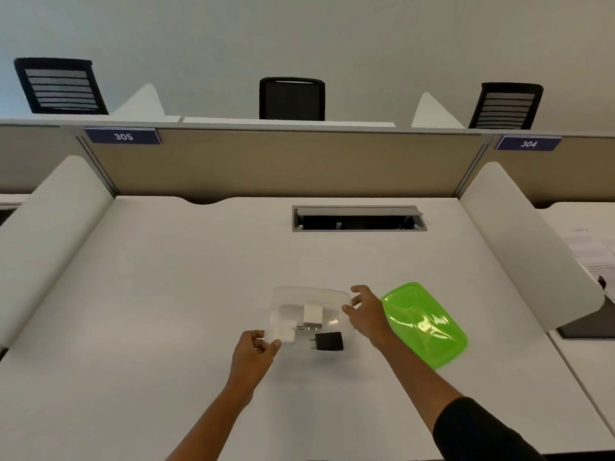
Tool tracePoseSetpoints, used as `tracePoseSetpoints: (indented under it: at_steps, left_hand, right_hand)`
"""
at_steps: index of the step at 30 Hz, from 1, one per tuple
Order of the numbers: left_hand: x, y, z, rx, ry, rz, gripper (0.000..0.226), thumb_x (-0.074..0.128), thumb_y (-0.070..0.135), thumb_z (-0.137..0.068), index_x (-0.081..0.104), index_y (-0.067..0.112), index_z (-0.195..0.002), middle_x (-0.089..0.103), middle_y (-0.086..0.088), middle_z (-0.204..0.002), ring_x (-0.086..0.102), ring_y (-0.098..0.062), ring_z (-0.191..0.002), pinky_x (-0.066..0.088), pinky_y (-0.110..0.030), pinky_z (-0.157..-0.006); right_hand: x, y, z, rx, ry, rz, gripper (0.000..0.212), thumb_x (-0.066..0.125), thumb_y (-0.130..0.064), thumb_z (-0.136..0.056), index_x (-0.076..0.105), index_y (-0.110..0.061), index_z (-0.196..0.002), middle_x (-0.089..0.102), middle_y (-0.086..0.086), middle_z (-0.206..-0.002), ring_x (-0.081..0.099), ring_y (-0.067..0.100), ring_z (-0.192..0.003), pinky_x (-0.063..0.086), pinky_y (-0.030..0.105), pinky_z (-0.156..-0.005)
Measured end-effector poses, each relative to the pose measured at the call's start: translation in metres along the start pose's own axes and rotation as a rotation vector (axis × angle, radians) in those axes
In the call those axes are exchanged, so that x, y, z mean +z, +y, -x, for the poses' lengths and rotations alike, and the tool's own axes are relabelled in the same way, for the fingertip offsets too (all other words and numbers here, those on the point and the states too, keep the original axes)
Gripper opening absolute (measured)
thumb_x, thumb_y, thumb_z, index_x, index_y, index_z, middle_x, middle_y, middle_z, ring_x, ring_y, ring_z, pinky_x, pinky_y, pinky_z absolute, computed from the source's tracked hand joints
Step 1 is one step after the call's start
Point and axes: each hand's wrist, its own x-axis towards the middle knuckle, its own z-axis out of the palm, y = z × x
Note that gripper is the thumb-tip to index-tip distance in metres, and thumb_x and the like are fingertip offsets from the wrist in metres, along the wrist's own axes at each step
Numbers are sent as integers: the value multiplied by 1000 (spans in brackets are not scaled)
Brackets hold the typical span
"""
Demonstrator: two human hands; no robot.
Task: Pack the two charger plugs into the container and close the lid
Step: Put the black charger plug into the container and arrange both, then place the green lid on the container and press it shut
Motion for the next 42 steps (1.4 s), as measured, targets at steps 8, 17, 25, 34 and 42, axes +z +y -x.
tracePoseSetpoints:
  at_steps: [8,17,25,34,42]
  left_hand:
    - [-6,-3,6,-30,30,7,49,79,26,-92,55,12,-132,72,-14,-104,74,-32,-100,62,-45,-97]
    - [-10,-6,3,-29,29,-23,47,78,31,-93,56,14,-130,73,-11,-102,74,-28,-99,62,-48,-98]
    - [-13,-11,2,30,69,-94,41,71,36,-98,59,20,-133,68,8,-103,65,-8,-94,52,-24,-73]
    - [-11,-13,-1,60,92,-89,41,69,32,-100,62,17,-137,69,-2,-119,66,-19,-105,53,-28,-82]
    - [-11,-15,-1,60,94,-71,39,67,30,-101,63,17,-137,72,-5,-120,70,-25,-110,54,-33,-86]
  right_hand:
    - [10,-12,0,-24,-36,31,47,70,-5,-95,54,-6,-140,64,22,-120,66,37,-96,57,49,-92]
    - [7,-13,8,-34,-35,11,40,70,-12,-98,58,-6,-135,68,17,-120,69,40,-105,56,45,-92]
    - [-60,39,23,-206,-115,320,42,77,-4,-91,64,-1,-131,66,17,-121,65,36,-104,53,41,-98]
    - [-150,109,41,-64,-249,669,61,91,-18,-75,65,-15,-130,59,1,-135,49,21,-136,42,33,-113]
    - [-155,136,51,-77,-238,738,35,85,-22,-84,73,-13,-116,62,3,-128,54,22,-131,44,33,-108]
